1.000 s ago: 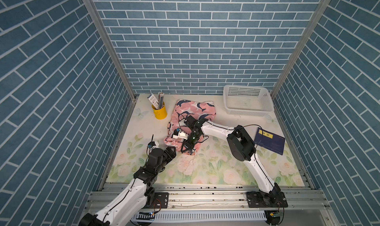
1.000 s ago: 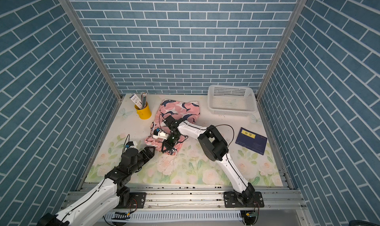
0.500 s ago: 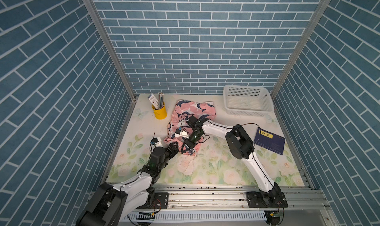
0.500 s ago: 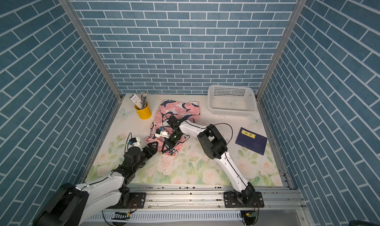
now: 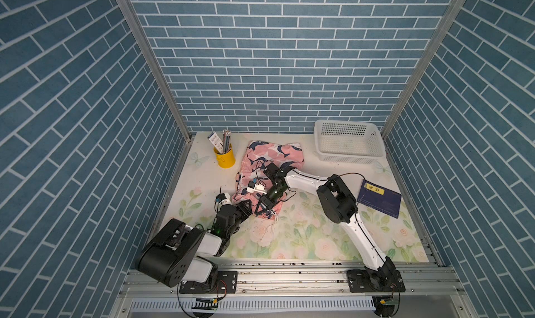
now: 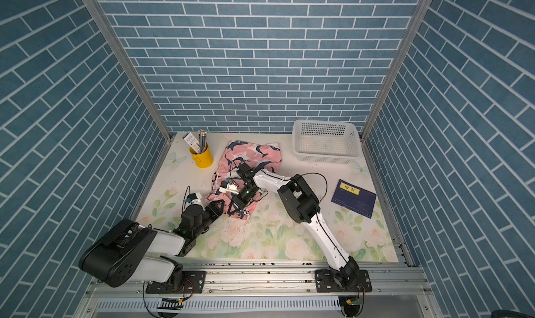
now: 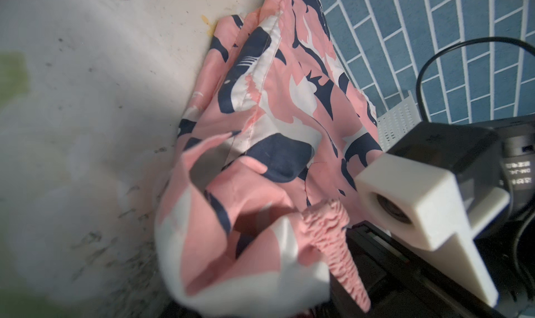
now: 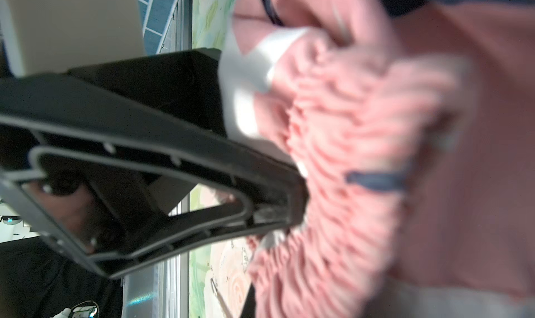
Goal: Roll up the shorts
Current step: Roll the shorts at the center of the board.
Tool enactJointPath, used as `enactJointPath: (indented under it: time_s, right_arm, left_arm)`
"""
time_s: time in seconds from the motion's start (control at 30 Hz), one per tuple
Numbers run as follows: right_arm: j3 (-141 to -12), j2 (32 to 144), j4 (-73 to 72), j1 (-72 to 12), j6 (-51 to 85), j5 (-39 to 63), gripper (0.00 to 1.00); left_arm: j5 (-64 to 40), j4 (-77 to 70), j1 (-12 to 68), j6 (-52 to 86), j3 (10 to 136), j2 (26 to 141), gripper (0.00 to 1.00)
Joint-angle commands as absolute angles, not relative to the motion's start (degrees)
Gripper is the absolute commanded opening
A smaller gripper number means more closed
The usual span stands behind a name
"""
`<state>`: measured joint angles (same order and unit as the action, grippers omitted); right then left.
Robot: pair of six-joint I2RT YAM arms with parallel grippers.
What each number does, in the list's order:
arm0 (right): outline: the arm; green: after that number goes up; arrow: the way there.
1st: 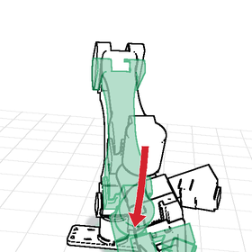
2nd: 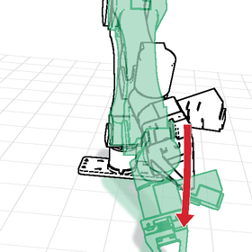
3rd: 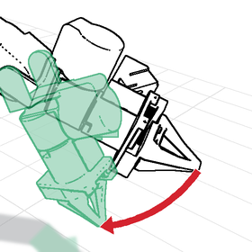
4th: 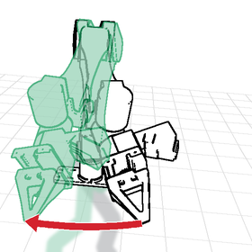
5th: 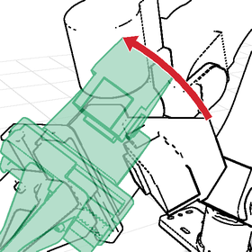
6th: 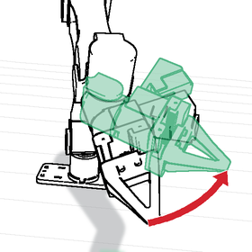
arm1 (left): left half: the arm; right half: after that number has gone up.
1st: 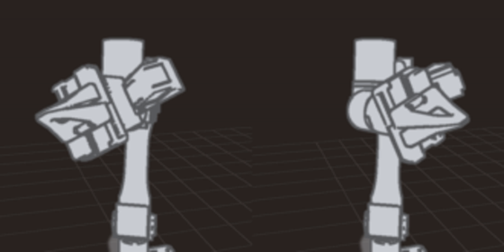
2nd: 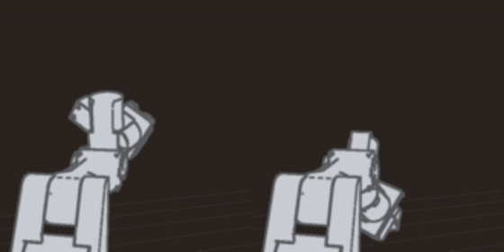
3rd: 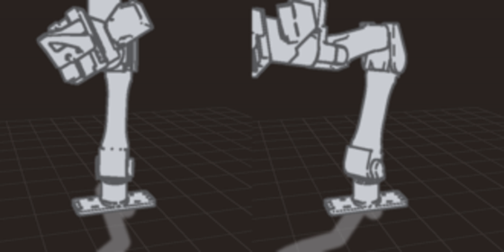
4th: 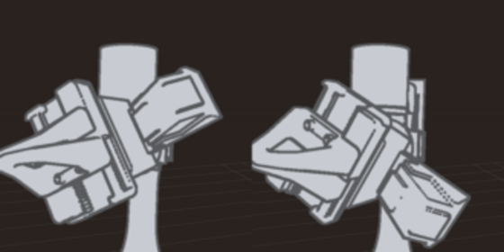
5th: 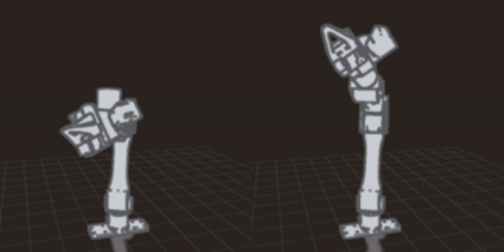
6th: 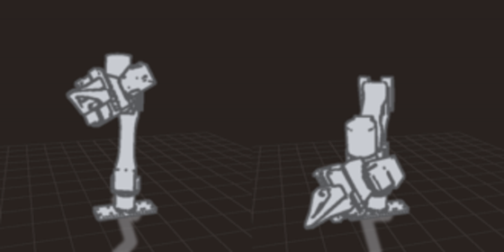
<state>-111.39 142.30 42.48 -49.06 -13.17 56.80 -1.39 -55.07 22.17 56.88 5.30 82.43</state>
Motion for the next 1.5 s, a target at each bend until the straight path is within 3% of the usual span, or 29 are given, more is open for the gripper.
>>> enactJointPath:
  time_s: [0.0,0.07,0.17,0.27,0.33,0.5,0.77,0.97,1.23,1.47]
  right_arm:
    - [-109.57,143.39,42.28,-48.61,-12.12,59.72,0.0]
    - [-109.02,143.18,41.35,-48.26,-11.56,60.37,0.0]
    - [-105.84,140.87,37.04,-47.44,-8.88,57.88,0.09]
    - [-101.59,136.48,32.59,-46.14,-5.71,53.04,0.23]
    - [-97.99,133.05,29.36,-45.28,-4.2,49.2,0.39]
    - [-91.12,125.24,24.79,-44.64,-2.84,38.13,0.5]
    - [-78.35,112.56,14.48,-44.84,-1.36,18.8,0.53]
    - [-69.3,103.94,7.89,-46.39,-3.75,10.0,0.55]
    - [-55.59,94.29,-7.84,-57.52,-15.87,-0.06,0.58]
    - [-47.94,95.84,-22.04,-66.8,-28.5,-6.03,0.6]
  left_arm:
    - [-0.92,-55.41,21.61,57.38,6.55,84.56,0.36]
    - [-1.42,-56.02,21.31,57.42,7.01,85.76,0.19]
    - [-2.31,-55.8,20.92,57.72,7.58,86.75,0.0]
    - [-3.04,-54.02,20.74,57.79,8.38,86.96,0.0]
    - [-3.14,-52.76,20.7,57.66,8.81,86.46,0.0]
    - [-3.67,-48.26,20.74,57.49,11.0,85.32,0.0]
    - [-4.09,-37.61,20.72,55.15,17.17,84.13,0.0]
    - [-4.14,-33.51,20.67,55.11,19.23,83.82,0.0]
    - [-4.98,-28.0,20.74,55.46,21.53,83.29,0.0]
    - [-7.05,-21.01,20.69,55.83,26.36,84.32,0.0]
